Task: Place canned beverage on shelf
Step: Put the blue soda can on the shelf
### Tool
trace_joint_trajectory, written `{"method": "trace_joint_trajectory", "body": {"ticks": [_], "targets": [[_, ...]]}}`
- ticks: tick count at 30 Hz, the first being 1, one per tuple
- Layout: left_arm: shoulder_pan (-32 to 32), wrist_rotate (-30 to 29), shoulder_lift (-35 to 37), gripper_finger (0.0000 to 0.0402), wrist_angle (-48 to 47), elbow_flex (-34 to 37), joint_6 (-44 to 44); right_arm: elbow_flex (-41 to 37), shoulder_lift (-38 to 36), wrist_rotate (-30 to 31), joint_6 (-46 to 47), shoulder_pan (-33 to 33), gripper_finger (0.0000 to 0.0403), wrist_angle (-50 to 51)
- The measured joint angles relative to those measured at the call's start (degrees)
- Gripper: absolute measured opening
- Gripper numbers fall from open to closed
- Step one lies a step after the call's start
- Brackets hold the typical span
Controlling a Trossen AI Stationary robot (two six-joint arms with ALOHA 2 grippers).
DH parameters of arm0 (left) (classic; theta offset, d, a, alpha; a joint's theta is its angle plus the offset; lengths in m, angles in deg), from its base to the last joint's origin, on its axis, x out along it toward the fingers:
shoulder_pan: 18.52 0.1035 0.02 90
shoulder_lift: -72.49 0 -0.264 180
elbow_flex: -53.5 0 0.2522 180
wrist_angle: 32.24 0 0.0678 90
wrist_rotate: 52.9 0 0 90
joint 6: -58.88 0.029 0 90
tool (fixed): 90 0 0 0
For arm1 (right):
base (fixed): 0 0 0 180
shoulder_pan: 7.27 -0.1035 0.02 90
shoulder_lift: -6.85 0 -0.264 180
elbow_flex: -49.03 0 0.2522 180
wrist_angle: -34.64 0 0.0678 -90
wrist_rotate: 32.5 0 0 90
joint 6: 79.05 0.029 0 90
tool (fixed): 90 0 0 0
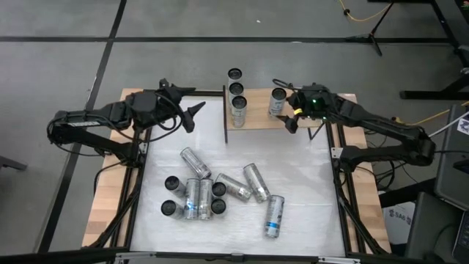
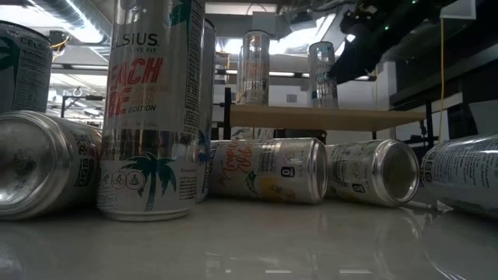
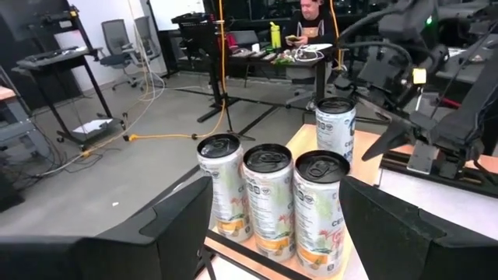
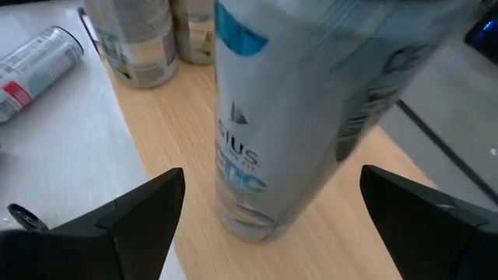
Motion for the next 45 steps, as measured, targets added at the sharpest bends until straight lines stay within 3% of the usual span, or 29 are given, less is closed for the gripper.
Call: {"method": "trace_joint_trajectory", "body": {"ticks": [17,34,45], "targets": [[-0.01,0.0,-0.01,0.0272,0.04,0.0,-0.11,0.0,3.98,0.04,2.44,0.0,0.0374,-2.98],[-0.01,-0.02,-0.01,0.0272,0.04,0.0,-0.15,0.0,4.0,0.17,2.46,0.0,0.0239,-3.44],[-0.03,-0.02,-0.01,0.0272,0.05,0.0,-0.15,0.01,6.45,0.42,2.54,0.0,0.0246,-6.97]]}}
